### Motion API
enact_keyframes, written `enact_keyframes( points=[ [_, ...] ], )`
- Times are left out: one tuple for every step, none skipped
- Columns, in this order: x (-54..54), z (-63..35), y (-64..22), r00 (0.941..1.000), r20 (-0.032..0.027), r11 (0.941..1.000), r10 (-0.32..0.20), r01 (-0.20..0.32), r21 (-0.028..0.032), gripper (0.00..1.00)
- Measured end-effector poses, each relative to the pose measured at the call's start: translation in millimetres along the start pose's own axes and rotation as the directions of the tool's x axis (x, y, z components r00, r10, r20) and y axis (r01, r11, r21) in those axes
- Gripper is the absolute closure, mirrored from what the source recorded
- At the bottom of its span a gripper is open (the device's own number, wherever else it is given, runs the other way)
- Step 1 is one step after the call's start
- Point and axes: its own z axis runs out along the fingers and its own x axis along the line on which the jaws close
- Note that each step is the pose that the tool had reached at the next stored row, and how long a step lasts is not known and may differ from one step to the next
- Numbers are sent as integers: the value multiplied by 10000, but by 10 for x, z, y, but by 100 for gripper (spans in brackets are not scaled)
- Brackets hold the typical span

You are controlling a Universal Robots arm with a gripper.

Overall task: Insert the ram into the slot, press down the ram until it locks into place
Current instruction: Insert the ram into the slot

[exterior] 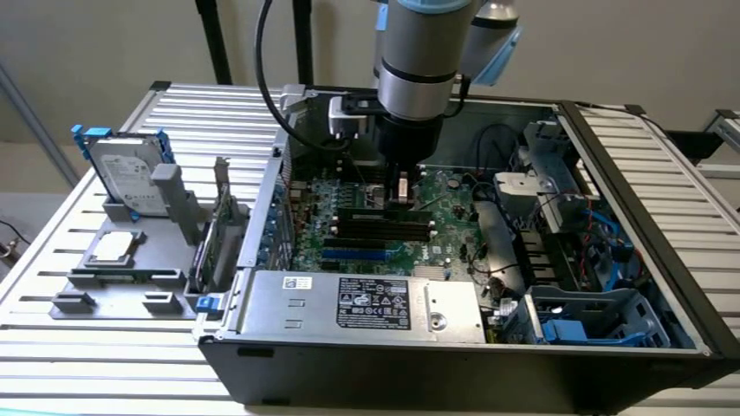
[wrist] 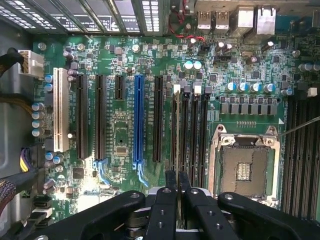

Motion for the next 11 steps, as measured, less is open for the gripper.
enact_keyframes(
  points=[
    [-1, 4, -2, 10000, -4, 10000, 18, -18, 1, 87],
    [-2, 9, -3, 10000, -7, 10000, 46, -46, 1, 87],
    [-3, 12, -5, 10000, -8, 10000, 78, -78, 1, 87],
    [-4, 14, -6, 9999, -11, 9999, 113, -113, 1, 87],
    [-5, 17, -7, 9999, -10, 9999, 147, -147, 1, 87],
    [-4, 19, -7, 9998, -11, 9998, 177, -177, 1, 87],
    [-4, 21, -7, 9998, -11, 9998, 201, -201, 0, 87],
    [-5, 22, -7, 9998, -12, 9998, 207, -207, 1, 87],
    [-5, 22, -8, 9998, -12, 9998, 207, -207, 1, 87],
    [-5, 23, -8, 9998, -11, 9998, 207, -207, 1, 87],
    [-5, 23, -8, 9998, -11, 9998, 207, -207, 1, 87]
  ],
)
